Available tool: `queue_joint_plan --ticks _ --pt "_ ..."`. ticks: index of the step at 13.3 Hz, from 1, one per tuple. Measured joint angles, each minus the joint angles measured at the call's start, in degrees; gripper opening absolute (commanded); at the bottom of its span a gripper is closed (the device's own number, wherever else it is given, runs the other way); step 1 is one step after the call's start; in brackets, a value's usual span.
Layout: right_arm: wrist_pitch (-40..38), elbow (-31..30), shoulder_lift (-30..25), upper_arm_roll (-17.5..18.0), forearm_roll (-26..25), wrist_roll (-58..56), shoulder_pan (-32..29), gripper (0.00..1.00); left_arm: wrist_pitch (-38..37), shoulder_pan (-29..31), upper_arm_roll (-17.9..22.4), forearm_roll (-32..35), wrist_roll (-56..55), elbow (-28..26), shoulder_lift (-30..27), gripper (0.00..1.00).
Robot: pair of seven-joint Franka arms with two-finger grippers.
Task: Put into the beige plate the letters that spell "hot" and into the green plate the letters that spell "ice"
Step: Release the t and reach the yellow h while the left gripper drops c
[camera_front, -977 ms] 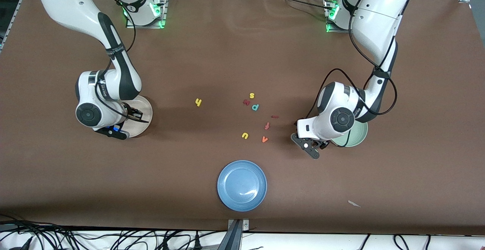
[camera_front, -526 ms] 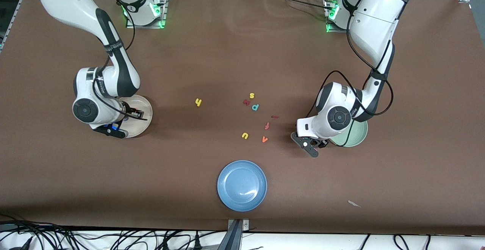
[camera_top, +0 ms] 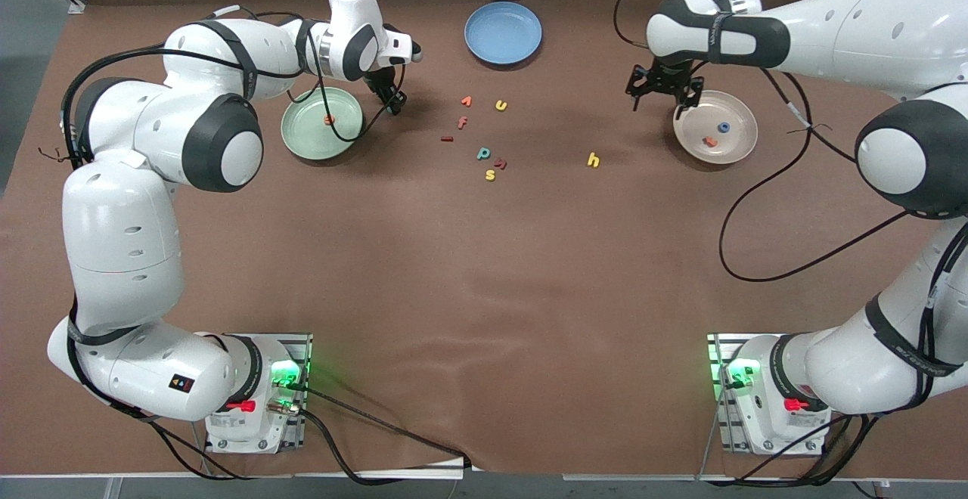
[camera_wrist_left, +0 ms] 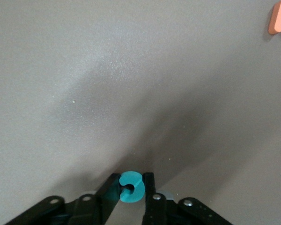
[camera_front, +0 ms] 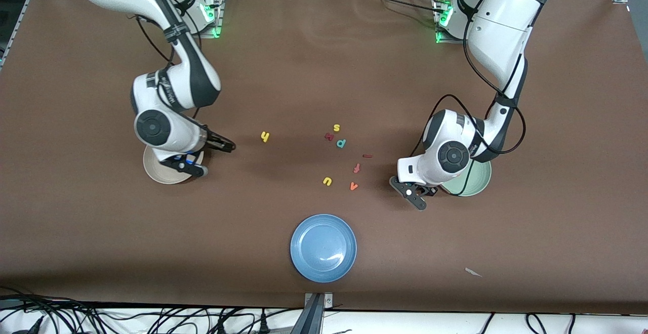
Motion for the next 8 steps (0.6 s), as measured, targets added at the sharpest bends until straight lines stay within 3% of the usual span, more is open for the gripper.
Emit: queue_joint_plan --ticks 5,8 --pt "9.4 -0.1 4.5 0.9 0.6 13.4 7.1 0.99 -0.6 0.0 -0.1 0.0 0.0 0.4 -0.4 0.09" --pt "13.3 -0.2 7.5 0.9 0.6 17.8 10.0 0.99 -7.4 0.4 0.3 0.1 0.0 2.9 -2.6 0.1"
